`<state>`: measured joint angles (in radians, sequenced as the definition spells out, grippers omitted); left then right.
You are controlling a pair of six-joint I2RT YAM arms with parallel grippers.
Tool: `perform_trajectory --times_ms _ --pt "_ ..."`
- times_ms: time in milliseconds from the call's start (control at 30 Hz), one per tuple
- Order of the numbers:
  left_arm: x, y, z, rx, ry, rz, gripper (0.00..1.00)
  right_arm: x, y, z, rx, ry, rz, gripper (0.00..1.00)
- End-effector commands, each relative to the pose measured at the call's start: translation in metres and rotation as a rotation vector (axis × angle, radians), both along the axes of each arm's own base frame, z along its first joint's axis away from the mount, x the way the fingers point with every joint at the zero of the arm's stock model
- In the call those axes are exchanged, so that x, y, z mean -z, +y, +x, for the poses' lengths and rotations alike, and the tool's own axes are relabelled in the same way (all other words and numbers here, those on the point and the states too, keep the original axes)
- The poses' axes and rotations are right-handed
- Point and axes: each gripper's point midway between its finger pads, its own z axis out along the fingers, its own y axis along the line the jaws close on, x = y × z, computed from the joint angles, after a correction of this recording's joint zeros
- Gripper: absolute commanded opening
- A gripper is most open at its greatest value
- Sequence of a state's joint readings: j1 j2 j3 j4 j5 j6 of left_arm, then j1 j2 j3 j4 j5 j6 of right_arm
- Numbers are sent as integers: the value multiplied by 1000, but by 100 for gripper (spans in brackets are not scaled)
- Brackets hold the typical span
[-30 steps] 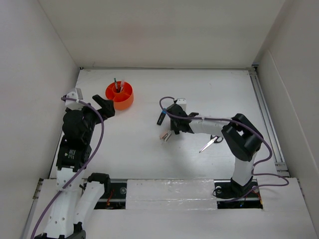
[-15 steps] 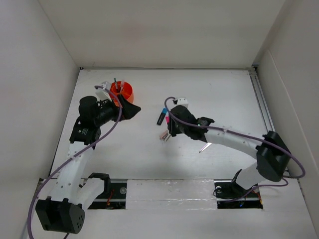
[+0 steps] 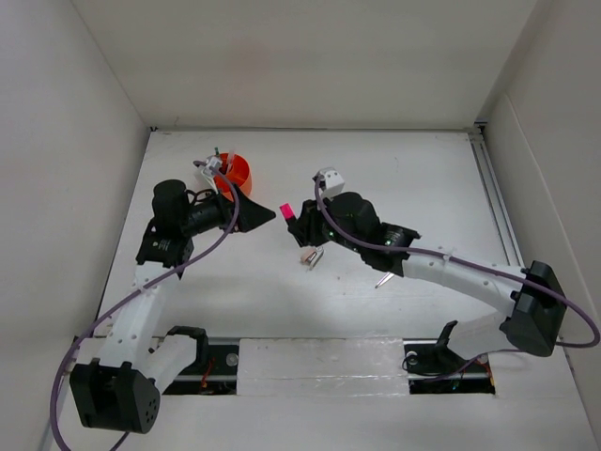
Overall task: Sort the stationery into containers
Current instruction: Pick up the pen from the center of the board, then place the pen in the storage box.
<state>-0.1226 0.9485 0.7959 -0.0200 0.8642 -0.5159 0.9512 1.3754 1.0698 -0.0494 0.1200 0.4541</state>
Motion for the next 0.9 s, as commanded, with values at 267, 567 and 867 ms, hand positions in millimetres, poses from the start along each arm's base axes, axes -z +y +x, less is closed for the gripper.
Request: perform_trajectory --times_ms 267,567,867 --pt "-5 -6 -1 54 -30 -30 100 -70 48 -13 -55 -152 169 0" --pt "-5 -6 -1 54 -30 -30 92 -75 61 -15 -31 -181 181 0" --pt "-4 -5 4 37 -22 -24 53 -76 70 -25 -48 -186 191 0"
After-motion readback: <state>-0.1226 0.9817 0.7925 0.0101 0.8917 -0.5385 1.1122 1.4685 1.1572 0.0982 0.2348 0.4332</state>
